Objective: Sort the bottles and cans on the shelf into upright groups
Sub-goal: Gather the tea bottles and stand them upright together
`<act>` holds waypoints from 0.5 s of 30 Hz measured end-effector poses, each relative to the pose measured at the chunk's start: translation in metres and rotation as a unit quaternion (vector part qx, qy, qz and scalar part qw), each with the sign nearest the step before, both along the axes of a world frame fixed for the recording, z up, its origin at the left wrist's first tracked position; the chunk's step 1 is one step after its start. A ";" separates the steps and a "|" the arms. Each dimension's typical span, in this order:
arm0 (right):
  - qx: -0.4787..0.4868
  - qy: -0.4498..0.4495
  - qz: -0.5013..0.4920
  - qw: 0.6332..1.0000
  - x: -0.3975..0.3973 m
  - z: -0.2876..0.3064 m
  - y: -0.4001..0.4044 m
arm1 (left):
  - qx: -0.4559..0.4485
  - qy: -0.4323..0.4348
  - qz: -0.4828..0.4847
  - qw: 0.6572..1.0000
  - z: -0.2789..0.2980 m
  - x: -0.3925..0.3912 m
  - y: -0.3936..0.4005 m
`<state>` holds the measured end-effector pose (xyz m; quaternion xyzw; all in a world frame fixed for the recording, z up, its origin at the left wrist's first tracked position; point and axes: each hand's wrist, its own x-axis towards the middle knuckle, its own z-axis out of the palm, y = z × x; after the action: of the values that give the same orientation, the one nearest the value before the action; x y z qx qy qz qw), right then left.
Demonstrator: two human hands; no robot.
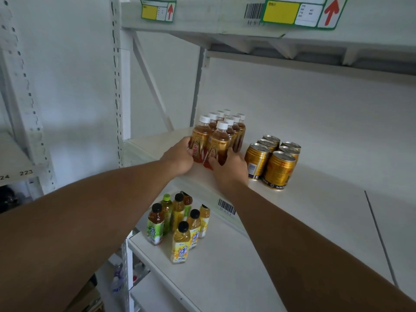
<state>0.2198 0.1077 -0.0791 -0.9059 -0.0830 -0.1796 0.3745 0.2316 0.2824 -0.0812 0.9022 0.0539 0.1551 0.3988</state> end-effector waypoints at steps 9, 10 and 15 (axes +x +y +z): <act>-0.023 0.027 -0.005 0.999 0.002 -0.001 0.003 | -0.015 0.021 0.010 1.000 -0.002 0.013 0.005; -0.023 0.029 -0.005 0.999 0.002 -0.001 0.003 | -0.012 0.023 0.010 1.000 -0.002 0.013 0.005; -0.014 0.029 -0.005 0.999 0.003 -0.002 0.003 | -0.007 0.033 0.005 0.999 -0.001 0.016 0.006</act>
<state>0.2228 0.1107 -0.0812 -0.9162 -0.0700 -0.1538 0.3635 0.2476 0.2884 -0.0822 0.9036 0.0724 0.1273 0.4026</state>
